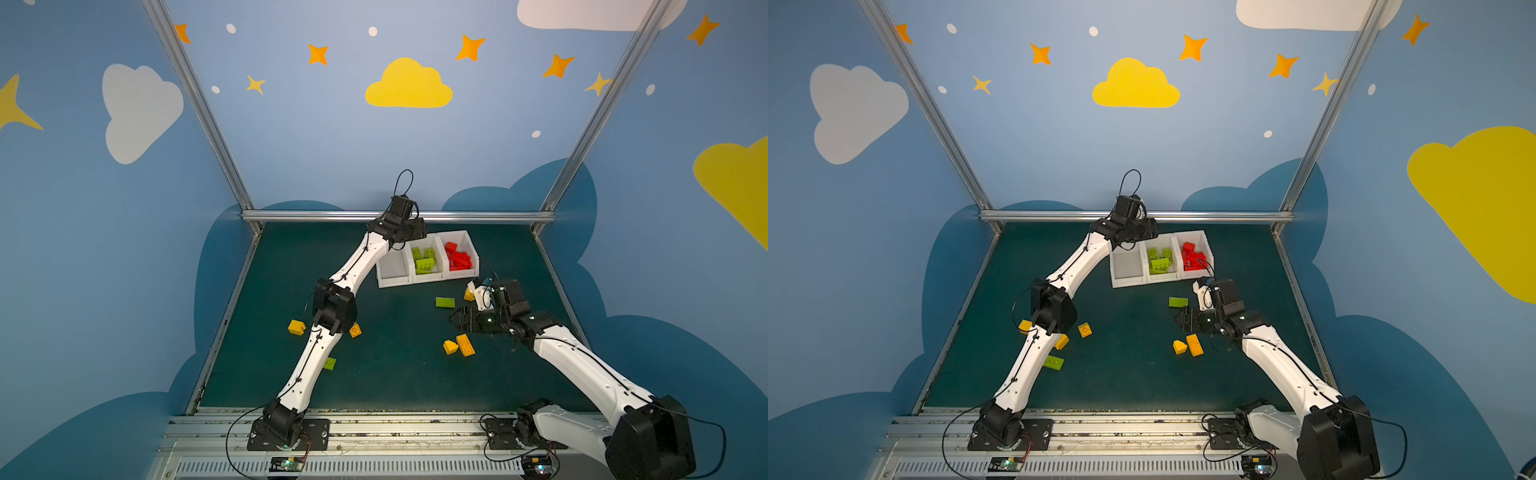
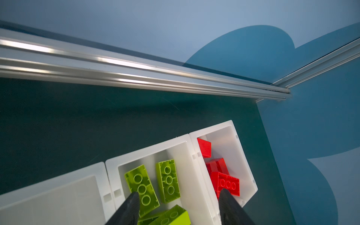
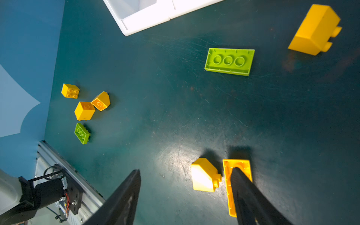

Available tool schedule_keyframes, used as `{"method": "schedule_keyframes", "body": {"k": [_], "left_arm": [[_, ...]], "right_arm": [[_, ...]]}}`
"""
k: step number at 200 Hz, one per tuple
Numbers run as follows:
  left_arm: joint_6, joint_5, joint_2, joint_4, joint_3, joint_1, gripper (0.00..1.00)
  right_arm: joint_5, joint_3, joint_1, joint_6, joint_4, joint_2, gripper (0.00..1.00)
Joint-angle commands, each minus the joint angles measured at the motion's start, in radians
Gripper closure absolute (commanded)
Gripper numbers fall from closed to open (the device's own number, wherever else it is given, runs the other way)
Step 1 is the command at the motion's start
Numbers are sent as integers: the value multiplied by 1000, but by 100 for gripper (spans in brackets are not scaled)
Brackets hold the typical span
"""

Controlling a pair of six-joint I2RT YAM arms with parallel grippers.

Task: Sort the legos into containers by color
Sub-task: Place the lego in the container, then pick up the lego from the center of the table.

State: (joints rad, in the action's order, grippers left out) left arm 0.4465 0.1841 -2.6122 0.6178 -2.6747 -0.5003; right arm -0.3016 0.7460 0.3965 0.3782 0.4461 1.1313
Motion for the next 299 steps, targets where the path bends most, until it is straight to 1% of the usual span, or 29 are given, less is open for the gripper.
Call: {"method": "schedule_keyframes", "body": {"k": [1, 15, 28, 48, 61, 97, 112, 129, 141, 161, 207, 237, 265, 286, 299], "left_arm": [[-7, 10, 147, 29, 55, -1, 35], [-8, 3, 226, 31, 143, -4, 34], [8, 5, 319, 5, 270, -4, 34], [15, -1, 501, -119, 551, -7, 33], [24, -13, 622, -198, 721, -9, 30], [47, -70, 931, -334, 1086, -7, 15], [57, -97, 1045, -367, 1205, -7, 8], [72, -124, 1159, -359, 1314, -8, 3], [77, -139, 1232, -340, 1382, -7, 0], [77, -184, 1351, -280, 1480, -6, 0], [87, -320, 1583, -77, 1632, 0, 0], [87, -331, 1766, -15, 1766, 0, 0], [97, -374, 1911, 69, 1858, 2, 0], [112, -416, 1999, 108, 1910, 2, 0], [118, -422, 2041, 107, 1913, 3, 0]], "right_arm": [[62, 29, 5, -10, 47, 12, 26], [119, 50, 8, -10, 69, 24, 23], [163, 74, 13, -12, 96, 45, 20], [236, 116, 35, -8, 137, 78, 18], [289, 132, 61, -4, 146, 100, 15], [359, 164, 110, 15, 128, 171, 12], [381, 179, 123, 20, 106, 206, 11], [405, 203, 136, 22, 89, 252, 11], [424, 220, 143, 25, 76, 287, 11], [442, 250, 151, 31, 59, 346, 11], [472, 331, 154, 47, 47, 476, 11], [493, 384, 155, 50, 50, 562, 12], [519, 428, 155, 63, 57, 625, 14], [519, 467, 155, 74, 68, 677, 17], [528, 482, 154, 81, 71, 702, 18]]}}
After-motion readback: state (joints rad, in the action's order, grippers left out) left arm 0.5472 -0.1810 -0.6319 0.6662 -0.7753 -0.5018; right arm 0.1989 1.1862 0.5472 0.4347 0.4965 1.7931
